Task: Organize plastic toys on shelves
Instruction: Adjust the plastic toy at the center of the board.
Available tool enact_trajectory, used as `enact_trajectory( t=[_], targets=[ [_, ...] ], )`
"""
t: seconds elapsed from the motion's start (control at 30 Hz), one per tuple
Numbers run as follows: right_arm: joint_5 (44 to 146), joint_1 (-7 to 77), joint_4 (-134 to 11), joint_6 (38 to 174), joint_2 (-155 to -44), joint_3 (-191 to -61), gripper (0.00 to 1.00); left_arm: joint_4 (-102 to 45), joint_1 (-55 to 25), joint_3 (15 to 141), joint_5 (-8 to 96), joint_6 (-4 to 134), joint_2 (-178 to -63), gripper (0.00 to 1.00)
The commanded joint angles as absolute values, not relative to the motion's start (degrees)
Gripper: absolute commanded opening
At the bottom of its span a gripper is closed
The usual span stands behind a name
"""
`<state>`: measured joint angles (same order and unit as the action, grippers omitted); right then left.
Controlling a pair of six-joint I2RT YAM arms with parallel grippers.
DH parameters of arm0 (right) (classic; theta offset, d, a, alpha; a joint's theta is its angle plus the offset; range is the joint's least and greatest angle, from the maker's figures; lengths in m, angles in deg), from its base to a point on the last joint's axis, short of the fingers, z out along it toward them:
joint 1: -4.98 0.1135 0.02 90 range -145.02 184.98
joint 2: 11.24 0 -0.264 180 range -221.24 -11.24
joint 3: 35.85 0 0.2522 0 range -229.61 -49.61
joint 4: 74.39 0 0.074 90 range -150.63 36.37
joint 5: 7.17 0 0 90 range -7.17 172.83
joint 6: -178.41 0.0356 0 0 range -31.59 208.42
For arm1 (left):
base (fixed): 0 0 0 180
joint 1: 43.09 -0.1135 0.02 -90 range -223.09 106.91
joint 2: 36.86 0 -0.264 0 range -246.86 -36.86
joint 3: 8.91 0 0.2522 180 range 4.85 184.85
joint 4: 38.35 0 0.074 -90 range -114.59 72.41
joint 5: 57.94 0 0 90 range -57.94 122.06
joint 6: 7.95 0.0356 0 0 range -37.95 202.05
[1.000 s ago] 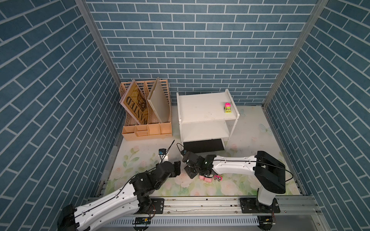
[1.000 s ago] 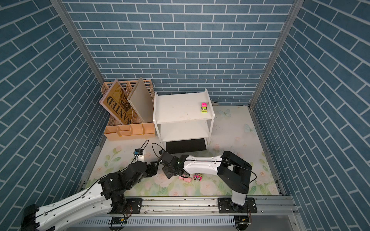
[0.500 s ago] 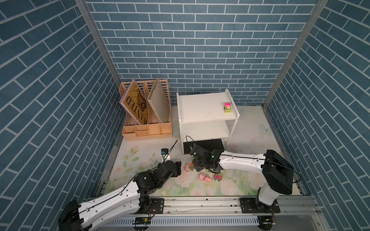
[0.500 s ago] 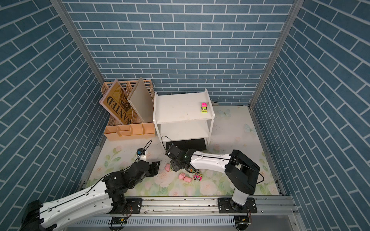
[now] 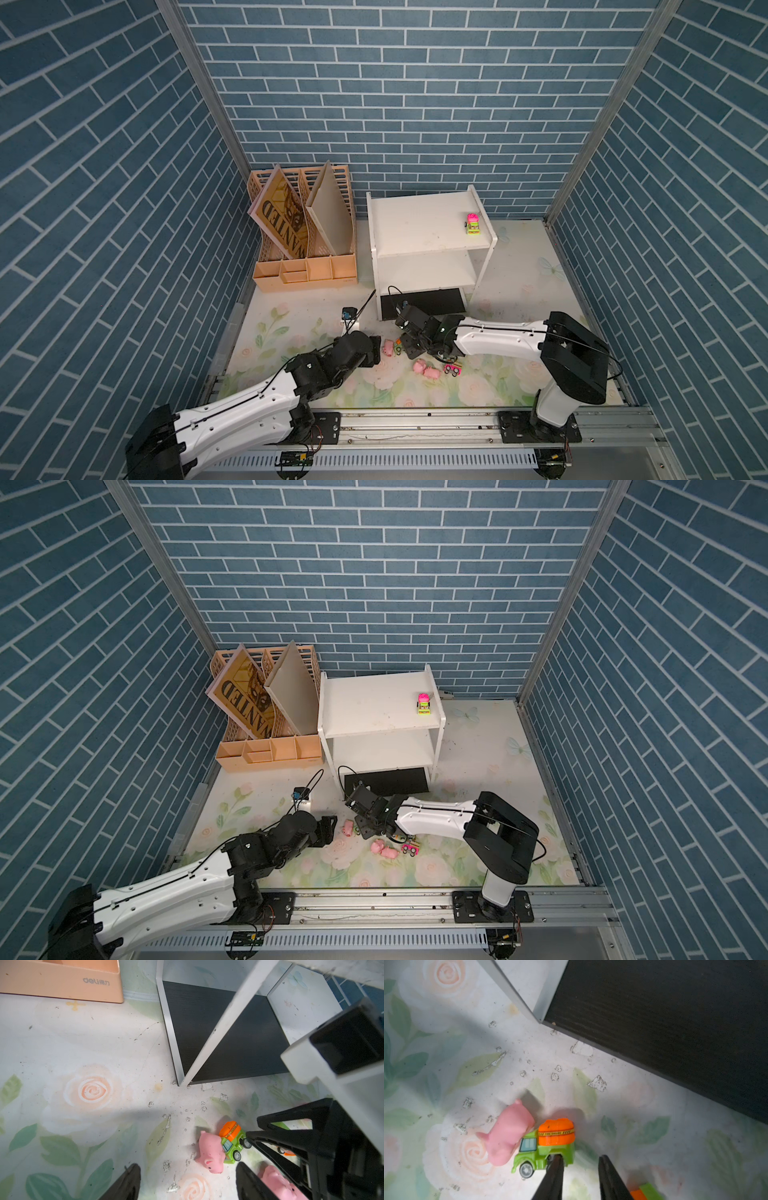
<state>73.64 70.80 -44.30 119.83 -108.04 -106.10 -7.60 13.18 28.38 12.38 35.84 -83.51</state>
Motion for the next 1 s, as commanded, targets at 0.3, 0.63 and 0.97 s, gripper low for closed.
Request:
enact_trajectory(
  t=[0.3, 0.63, 0.97],
  targets=[
    [73.2, 73.4, -40.0, 125.1, -104.5, -101.3, 0.32, -14.9, 13.0, 32.6, 19.7, 45.3, -90.5, 0.75],
    [73.2, 73.2, -38.4, 136.5, -98.3, -100.2, 0.33, -17.9, 13.1, 35.9, 25.0, 47.0, -99.7, 0.51],
    [70.8, 71.6, -33.7, 141.6, -87.7, -96.5, 0.36, -20.8, 14.3, 39.2, 35.1, 43.8, -111.0, 0.46]
  ],
)
